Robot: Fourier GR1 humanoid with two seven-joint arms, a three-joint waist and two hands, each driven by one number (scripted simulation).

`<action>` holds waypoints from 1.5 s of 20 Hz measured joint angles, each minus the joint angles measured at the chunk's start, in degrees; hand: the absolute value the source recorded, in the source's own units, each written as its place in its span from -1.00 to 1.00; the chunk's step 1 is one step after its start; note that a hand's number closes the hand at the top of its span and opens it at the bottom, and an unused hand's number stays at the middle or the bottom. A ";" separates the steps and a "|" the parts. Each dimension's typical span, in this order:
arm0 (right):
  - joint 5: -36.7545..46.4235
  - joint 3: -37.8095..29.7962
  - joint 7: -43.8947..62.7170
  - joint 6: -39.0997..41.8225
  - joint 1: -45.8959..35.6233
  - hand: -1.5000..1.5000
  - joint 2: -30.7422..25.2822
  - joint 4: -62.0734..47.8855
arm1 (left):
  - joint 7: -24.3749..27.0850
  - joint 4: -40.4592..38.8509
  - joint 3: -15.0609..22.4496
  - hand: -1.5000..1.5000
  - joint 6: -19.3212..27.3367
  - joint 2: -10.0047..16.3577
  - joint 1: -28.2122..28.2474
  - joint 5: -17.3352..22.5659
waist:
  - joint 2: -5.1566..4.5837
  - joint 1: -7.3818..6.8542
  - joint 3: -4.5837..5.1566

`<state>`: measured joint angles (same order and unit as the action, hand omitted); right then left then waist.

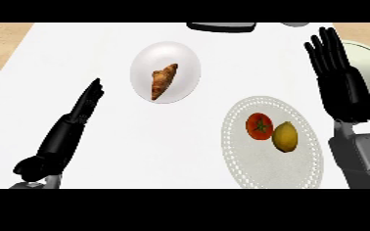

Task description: Pick the lemon from the placemat and place it in the bowl

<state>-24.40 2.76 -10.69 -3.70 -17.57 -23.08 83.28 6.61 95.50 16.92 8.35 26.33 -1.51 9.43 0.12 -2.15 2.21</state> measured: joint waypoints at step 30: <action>19.45 10.81 61.73 -11.81 11.22 -1.00 -20.68 -6.91 | -5.56 -2.86 -13.07 0.00 -3.09 -3.80 -4.81 17.80 | -0.35 0.45 -1.74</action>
<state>-4.95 13.57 51.05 -15.52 -6.35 -43.75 76.37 1.05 92.64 3.85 5.26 22.53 -6.33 27.23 -0.23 -1.70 0.48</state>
